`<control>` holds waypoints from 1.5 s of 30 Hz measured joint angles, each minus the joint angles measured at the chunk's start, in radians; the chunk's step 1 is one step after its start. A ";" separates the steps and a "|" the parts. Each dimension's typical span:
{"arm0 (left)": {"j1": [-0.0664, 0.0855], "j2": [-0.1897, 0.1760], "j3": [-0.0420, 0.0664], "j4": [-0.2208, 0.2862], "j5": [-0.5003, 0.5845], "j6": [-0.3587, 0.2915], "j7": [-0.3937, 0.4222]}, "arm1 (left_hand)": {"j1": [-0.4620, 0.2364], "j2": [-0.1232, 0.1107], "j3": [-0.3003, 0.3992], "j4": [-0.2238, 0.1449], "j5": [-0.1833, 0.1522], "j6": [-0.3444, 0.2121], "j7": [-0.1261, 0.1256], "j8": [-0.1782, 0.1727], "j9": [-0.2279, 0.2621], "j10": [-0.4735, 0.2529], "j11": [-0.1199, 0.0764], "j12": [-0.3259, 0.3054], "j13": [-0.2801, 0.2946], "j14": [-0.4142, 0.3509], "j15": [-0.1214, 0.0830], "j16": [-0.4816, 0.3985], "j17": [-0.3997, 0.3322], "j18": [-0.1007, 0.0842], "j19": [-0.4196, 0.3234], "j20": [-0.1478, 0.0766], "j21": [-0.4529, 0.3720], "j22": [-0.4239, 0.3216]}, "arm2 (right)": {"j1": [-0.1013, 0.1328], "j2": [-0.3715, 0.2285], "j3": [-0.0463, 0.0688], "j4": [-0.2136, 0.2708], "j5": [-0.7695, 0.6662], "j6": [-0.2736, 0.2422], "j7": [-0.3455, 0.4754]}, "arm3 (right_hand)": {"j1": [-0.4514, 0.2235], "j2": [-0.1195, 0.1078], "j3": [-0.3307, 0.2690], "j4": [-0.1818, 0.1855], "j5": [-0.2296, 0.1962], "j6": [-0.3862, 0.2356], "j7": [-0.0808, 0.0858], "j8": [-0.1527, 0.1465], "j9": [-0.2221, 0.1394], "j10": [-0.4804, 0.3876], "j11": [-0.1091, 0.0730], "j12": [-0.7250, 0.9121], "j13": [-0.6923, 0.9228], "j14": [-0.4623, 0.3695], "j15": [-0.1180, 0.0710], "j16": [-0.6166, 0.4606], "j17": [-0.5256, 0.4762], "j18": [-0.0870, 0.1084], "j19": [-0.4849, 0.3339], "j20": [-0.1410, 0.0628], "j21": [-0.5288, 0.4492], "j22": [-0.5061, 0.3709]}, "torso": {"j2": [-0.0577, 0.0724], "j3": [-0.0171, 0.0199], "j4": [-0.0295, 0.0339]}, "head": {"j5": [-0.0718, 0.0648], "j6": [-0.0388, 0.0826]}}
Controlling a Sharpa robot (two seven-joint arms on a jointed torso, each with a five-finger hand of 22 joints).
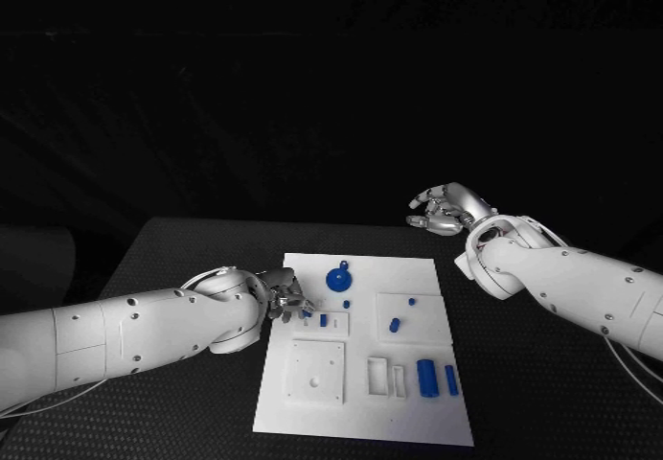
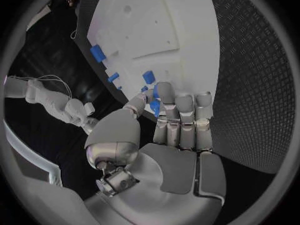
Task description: Assemble the parts on the task board
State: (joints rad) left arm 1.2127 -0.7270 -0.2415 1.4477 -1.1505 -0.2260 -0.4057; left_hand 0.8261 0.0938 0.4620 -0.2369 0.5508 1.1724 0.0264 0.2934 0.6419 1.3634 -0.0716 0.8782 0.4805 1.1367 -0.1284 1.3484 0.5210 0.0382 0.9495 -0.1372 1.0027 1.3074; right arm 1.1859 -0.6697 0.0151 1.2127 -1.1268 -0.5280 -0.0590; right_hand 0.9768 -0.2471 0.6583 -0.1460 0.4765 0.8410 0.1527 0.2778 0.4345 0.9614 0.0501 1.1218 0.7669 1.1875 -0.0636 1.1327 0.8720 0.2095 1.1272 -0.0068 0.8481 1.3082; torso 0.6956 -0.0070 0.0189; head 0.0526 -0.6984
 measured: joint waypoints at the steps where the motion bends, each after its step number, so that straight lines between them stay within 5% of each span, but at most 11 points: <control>1: -0.004 0.002 0.000 -0.002 -0.005 0.000 0.000 | 0.000 0.000 0.000 0.000 0.000 0.000 0.000 0.000 0.000 0.000 0.000 0.000 0.000 0.000 0.000 0.000 0.000 0.000 0.000 0.000 0.000 0.000 | 0.000 0.000 0.000 0.000 0.000 0.000 0.000 | 0.000 0.000 0.000 0.000 0.000 0.000 0.000 0.000 0.000 0.000 0.000 0.000 0.000 0.000 0.000 0.000 0.000 0.000 0.000 0.000 0.000 0.000 | 0.000 0.0001 -0.0001 | 0.000 0.000; 8: -0.015 0.008 0.000 -0.010 -0.026 0.001 -0.003 | 0.001 -0.001 0.000 -0.001 0.006 0.001 -0.001 0.004 0.000 0.001 0.000 0.000 0.001 0.002 0.002 0.000 0.001 0.000 0.000 0.000 0.004 0.000 | 0.000 -0.001 0.000 0.000 0.000 0.000 0.000 | 0.000 0.000 0.000 0.000 0.000 0.001 -0.001 0.000 0.000 0.000 0.000 0.000 -0.001 0.000 0.000 0.000 0.000 0.000 0.000 0.000 0.000 0.000 | 0.001 0.0004 -0.0008 | -0.002 -0.003; 45: -0.019 0.006 0.000 -0.010 -0.059 0.036 -0.018 | 0.001 -0.001 0.001 -0.001 0.018 0.008 -0.002 0.004 0.000 0.011 0.000 0.000 0.005 0.014 0.003 0.004 0.004 0.000 0.007 0.000 0.008 0.000 | 0.000 -0.003 0.000 0.001 0.000 0.001 0.000 | 0.000 0.000 0.000 0.000 0.004 0.002 0.002 0.000 0.000 -0.004 -0.004 0.004 -0.003 0.000 0.000 0.000 -0.001 0.000 0.000 0.000 0.000 0.000 | 0.000 0.0005 -0.0002 | -0.002 -0.008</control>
State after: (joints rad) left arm 1.1934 -0.7211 -0.2415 1.4380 -1.2091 -0.1900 -0.4239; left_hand 0.8274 0.0929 0.4628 -0.2376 0.5686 1.1807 0.0249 0.2976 0.6418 1.3745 -0.0719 0.8782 0.4858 1.1511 -0.1250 1.3521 0.5247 0.0381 0.9563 -0.1375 1.0105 1.3076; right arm 1.1859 -0.6730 0.0151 1.2134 -1.1267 -0.5274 -0.0587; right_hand 0.9769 -0.2472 0.6584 -0.1461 0.4803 0.8425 0.1551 0.2778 0.4342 0.9578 0.0464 1.1258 0.7643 1.1876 -0.0635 1.1327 0.8712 0.2096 1.1272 -0.0068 0.8481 1.3082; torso 0.6957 -0.0065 0.0187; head 0.0509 -0.7061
